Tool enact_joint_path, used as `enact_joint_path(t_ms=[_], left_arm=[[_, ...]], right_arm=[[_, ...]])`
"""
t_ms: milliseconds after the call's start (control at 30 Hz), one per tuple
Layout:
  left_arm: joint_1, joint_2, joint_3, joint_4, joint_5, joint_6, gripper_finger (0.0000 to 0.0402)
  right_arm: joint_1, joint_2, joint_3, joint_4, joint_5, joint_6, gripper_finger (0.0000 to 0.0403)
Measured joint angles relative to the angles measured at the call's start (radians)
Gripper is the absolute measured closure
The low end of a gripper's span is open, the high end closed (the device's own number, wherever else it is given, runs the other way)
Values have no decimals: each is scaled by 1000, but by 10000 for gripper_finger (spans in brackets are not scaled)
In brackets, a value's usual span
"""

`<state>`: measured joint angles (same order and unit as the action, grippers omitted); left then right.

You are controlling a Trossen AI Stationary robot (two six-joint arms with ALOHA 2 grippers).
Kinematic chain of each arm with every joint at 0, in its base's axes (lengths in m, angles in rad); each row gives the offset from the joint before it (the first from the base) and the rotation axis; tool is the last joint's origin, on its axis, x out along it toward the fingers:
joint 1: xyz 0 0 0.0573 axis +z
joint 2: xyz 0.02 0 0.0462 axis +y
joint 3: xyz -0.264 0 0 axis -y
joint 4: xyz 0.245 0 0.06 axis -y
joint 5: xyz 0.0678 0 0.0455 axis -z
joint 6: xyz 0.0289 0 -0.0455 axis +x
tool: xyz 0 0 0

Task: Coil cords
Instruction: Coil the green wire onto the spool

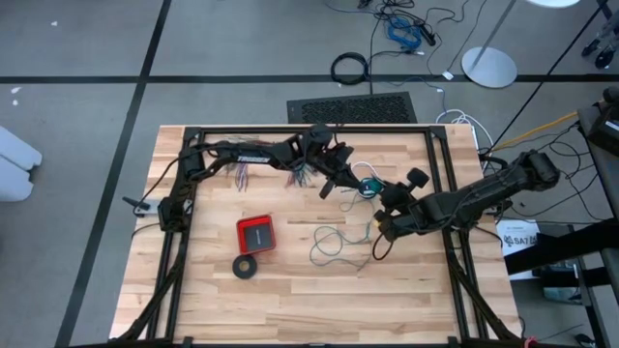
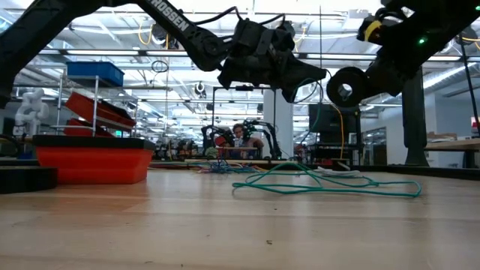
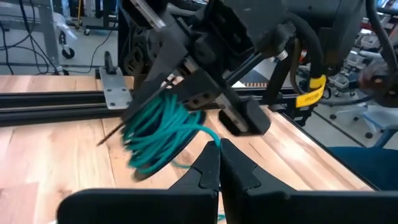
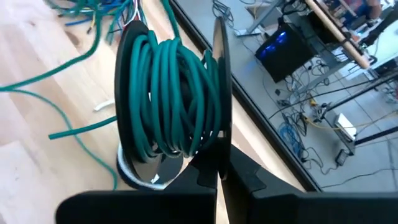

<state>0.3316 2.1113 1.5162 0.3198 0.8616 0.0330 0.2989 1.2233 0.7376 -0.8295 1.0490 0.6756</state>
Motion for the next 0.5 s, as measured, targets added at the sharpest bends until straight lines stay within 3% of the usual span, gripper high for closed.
enact_joint_path(t_ms=[200, 500], left_arm=[[-23, 0, 0, -6, -44, -19, 401], [-53, -1, -1, 25, -154, -53, 381]], right_arm=[[-31, 40, 0, 35, 77, 22, 403], [-60, 119, 0, 137, 93, 13, 403]])
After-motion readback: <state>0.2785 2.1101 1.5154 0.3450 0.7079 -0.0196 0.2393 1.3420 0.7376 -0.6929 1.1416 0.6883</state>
